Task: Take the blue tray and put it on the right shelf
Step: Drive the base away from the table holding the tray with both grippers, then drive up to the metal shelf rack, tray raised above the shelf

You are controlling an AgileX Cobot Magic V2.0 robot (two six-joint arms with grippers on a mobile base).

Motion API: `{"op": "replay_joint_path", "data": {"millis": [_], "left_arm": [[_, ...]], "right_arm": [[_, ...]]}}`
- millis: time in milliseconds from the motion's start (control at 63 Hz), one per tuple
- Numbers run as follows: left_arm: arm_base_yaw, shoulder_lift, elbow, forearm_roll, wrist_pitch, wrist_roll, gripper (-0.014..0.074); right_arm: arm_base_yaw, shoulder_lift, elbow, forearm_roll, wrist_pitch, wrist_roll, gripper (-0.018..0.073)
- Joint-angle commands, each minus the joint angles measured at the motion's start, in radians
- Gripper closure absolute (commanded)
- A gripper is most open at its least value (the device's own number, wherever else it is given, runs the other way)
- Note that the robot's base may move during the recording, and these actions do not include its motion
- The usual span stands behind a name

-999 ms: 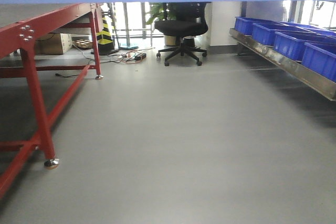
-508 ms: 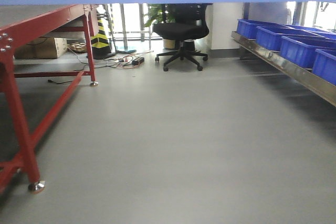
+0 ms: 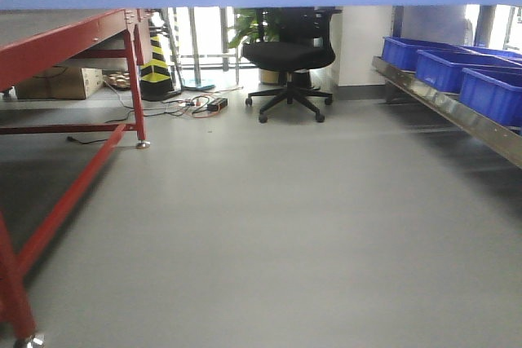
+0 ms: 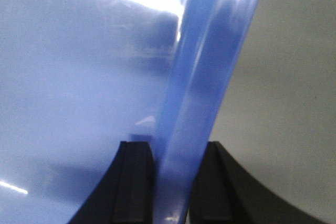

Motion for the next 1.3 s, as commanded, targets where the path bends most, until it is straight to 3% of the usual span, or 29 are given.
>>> {"op": "replay_joint_path", "data": {"millis": [0, 1285], "left_arm": [[-0.009, -0.027, -0.033, 0.003, 0.085, 0.030, 0.0645], [-0.009, -0.027, -0.033, -0.019, 0.085, 0.030, 0.0645]], "right_arm": [[0.002, -0.021, -0.033, -0.044, -0.031, -0.043, 0.0503], [0.002, -0.021, -0.033, -0.044, -0.031, -0.043, 0.0503]]}}
